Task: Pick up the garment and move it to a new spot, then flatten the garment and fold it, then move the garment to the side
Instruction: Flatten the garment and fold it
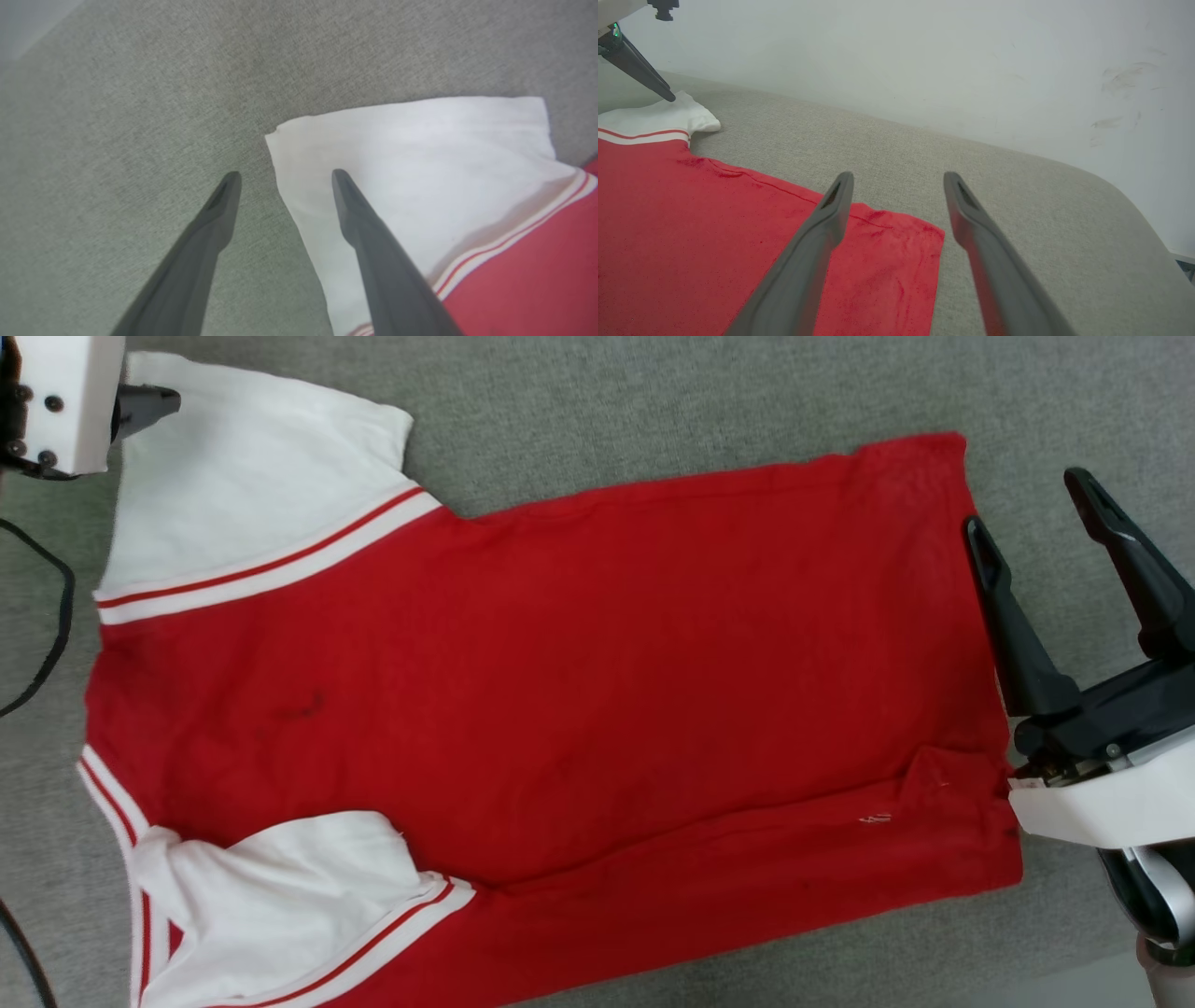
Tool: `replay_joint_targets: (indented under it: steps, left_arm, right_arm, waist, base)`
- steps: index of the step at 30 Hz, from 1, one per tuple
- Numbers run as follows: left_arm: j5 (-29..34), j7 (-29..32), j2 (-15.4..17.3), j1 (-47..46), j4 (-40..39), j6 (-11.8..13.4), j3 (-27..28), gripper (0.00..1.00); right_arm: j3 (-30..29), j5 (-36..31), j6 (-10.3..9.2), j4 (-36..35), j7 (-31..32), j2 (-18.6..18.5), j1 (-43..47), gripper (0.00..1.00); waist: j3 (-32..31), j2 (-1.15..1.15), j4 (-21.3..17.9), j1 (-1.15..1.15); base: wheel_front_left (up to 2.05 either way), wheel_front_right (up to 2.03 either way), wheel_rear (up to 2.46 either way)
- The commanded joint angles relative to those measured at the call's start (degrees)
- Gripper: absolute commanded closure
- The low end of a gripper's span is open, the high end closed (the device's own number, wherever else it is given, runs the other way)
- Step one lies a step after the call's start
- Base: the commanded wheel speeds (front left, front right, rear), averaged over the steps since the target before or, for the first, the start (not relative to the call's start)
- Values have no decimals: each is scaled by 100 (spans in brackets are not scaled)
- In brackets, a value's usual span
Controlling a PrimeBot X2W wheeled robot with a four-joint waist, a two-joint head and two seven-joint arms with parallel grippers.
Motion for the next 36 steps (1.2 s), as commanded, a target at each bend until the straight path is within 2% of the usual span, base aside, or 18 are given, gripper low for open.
replay_joint_targets:
  steps: [1,5,8,9,10,11,17,21,25,30,33,36]
  left_arm:
    - [10,16,-64,-72,56,34,-13,0]
    - [56,123,-116,-28,238,-14,-138,0]
    - [123,438,-64,118,318,-146,-408,0]
    - [94,456,-48,141,326,-176,-414,46]
    - [50,444,-59,162,335,-193,-397,87]
    - [75,435,-59,178,336,-212,-426,100]
    - [72,106,-86,110,382,-352,-361,100]
    - [92,-193,-203,49,298,-449,-370,100]
    - [70,-479,-321,130,134,-506,-479,100]
    - [61,-677,-392,182,-81,-538,-666,100]
    - [14,-767,-424,142,-186,-541,-739,100]
    - [-26,-838,-446,70,-304,-543,-805,100]
  right_arm:
    - [17,-49,-4,-28,12,25,-109,0]
    - [112,-45,-4,26,-1,18,-210,0]
    - [73,-11,-4,90,-38,-12,-255,0]
    - [60,-3,-4,105,-49,-15,-274,0]
    - [46,8,-4,121,-54,-12,-298,0]
    - [29,20,-4,129,-55,-16,-319,0]
    - [-55,-35,-4,94,119,-271,-679,0]
    - [144,88,-5,215,789,-805,-1136,0]
    - [527,741,-5,511,1961,-1456,-1770,0]
    - [1273,1831,-5,1009,3772,-2246,-2640,0]
    - [1782,2370,-4,1361,4697,-2494,-3109,0]
    - [2168,2789,-4,1746,5432,-2577,-3575,0]
  waist:
    - [218,0,-115,-1]
    - [349,0,-168,-1]
    - [367,0,-180,-1]
    - [369,0,-182,-1]
    - [363,0,-186,-1]
    - [347,0,-186,-1]
    - [95,0,-101,-1]
    - [-166,0,44,-1]
    - [-400,0,192,-1]
    - [-553,0,365,-1]
    - [-562,0,458,-1]
    - [-520,0,552,-1]
  base:
    - [0,0,0]
    - [0,0,0]
    - [0,0,0]
    - [0,0,0]
    - [0,0,0]
    - [0,0,0]
    - [0,0,0]
    - [0,0,0]
    - [0,0,0]
    - [0,0,0]
    - [0,0,0]
    - [0,0,0]
